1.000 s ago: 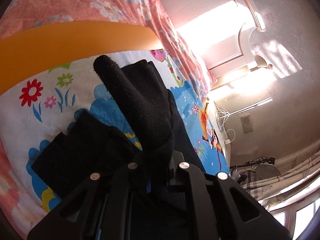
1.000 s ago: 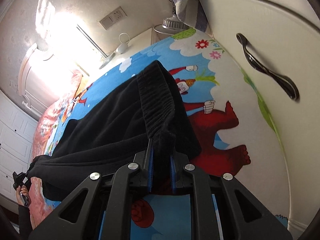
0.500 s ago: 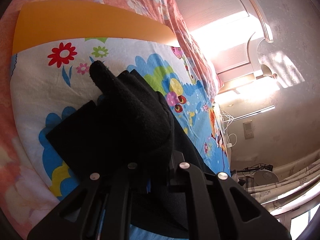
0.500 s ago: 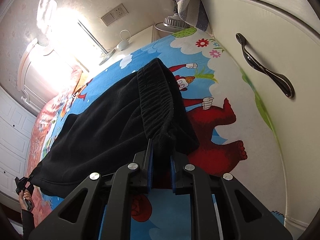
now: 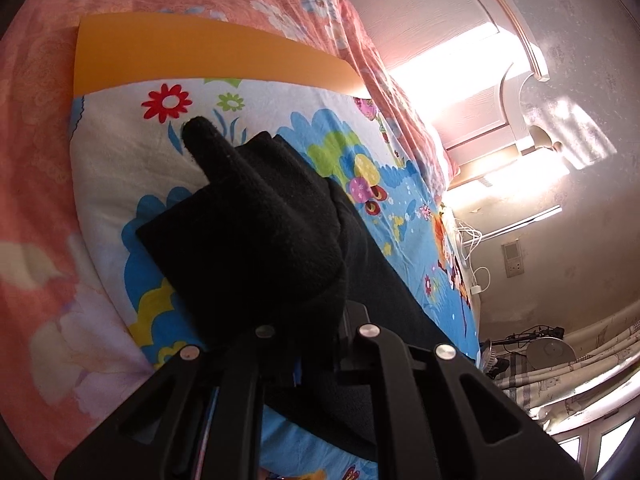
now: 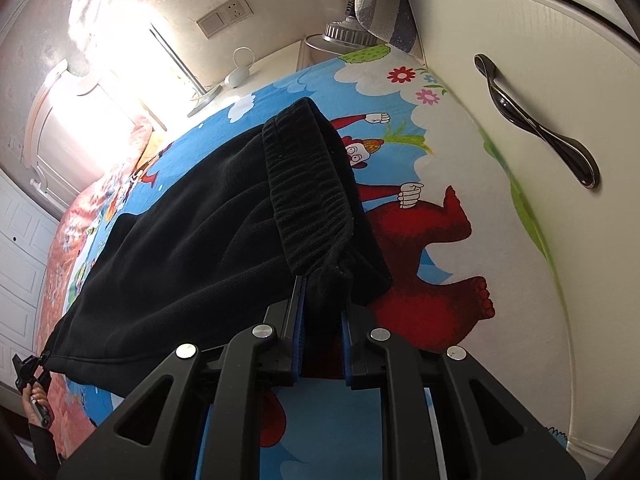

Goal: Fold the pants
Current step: 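Open both grippers and lay the folded pants down on the bed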

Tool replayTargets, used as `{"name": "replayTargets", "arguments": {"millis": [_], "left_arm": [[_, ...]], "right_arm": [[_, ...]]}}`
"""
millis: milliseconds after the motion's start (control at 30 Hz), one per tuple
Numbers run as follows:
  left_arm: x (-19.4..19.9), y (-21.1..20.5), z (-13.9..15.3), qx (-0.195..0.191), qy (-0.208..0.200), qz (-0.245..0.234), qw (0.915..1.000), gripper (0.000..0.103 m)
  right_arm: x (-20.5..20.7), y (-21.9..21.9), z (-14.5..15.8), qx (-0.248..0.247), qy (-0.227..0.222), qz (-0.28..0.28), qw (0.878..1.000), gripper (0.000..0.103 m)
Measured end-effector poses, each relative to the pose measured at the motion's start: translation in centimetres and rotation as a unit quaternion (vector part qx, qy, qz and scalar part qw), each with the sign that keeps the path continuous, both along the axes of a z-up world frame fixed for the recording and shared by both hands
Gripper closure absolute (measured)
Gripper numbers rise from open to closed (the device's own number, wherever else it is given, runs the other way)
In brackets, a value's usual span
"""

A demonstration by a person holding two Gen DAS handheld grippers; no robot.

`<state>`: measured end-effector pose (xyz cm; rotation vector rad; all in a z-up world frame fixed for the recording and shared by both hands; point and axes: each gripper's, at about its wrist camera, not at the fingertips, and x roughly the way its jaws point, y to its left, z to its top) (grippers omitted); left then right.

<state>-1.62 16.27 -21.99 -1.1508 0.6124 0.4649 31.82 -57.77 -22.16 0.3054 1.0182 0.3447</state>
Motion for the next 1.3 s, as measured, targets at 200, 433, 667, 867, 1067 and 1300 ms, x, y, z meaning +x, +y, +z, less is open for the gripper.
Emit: {"name": "replayTargets", "arguments": {"millis": [200,433,667,867,1067,1300], "left_arm": [[-0.7,0.7,-2.0,-0.030,-0.007,0.007,0.9995,0.094],[-1.9,0.1,-2.3,-0.023,0.022,0.008,0.9995,0.093],[-2.1,1.3,-1.9,-0.022,0.003,0.010,0.9997,0.069],[1.2,0.8,3.1,0.111,0.060,-0.045,0.9910,0.086],[1.1,1.8,-1.5,0.087,0.097,-0.043,0.9906,0.076],[-1.4,2.8,-1.7,0.050,0.048,-0.016,0.9975,0.075]], "right_arm": [[0.4,0.3,0.3,-0.015,0.008,0.015,1.000,0.088],[0.5,0.5,0.2,-0.023,0.009,0.014,1.000,0.088],[-0.5,2.7,1.0,-0.146,-0.033,0.039,0.988,0.088],[-3.5,6.5,2.6,-0.310,-0.108,0.023,0.944,0.080],[-4.8,4.5,3.9,-0.298,-0.096,-0.007,0.950,0.045],[-6.5,9.3,9.5,-0.204,-0.190,0.073,0.958,0.035]]}}
